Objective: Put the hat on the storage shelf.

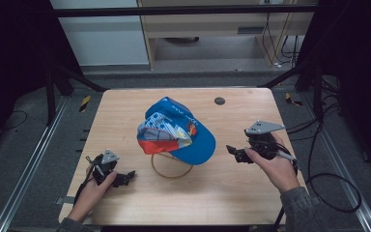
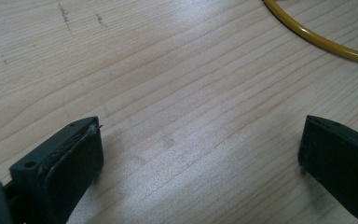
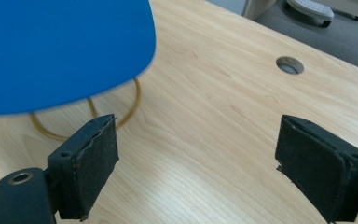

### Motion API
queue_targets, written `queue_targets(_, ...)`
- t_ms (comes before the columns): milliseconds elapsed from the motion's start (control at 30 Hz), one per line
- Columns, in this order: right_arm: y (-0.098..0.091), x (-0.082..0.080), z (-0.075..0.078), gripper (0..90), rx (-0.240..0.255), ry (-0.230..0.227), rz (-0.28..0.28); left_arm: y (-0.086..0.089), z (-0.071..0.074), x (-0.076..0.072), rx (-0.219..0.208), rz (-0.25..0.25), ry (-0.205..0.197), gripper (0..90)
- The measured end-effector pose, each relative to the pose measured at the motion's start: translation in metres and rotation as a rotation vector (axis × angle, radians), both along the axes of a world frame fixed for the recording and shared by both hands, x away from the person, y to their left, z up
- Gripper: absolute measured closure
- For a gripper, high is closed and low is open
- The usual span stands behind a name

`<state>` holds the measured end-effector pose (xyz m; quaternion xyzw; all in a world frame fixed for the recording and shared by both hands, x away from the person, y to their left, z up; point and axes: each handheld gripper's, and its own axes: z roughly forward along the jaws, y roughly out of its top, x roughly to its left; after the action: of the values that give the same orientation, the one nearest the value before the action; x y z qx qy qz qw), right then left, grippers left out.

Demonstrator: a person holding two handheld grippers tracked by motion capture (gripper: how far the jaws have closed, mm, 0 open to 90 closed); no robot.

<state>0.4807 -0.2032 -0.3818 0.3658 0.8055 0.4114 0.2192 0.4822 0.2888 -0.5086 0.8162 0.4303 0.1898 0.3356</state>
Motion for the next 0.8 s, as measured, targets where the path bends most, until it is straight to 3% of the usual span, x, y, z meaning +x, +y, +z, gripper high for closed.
queue_targets(300, -0.001, 0.002, -0.034, 13.5, -0.044, 0.035, -0.002, 0.000, 0.000, 0.000, 0.002, -0.001, -0.001, 0.0)
queue_targets(800, -0.003, -0.002, -0.079, 13.3, -0.038, 0.099, -0.014, 0.000, 0.000, 0.000, 0.002, -0.001, -0.001, 0.0)
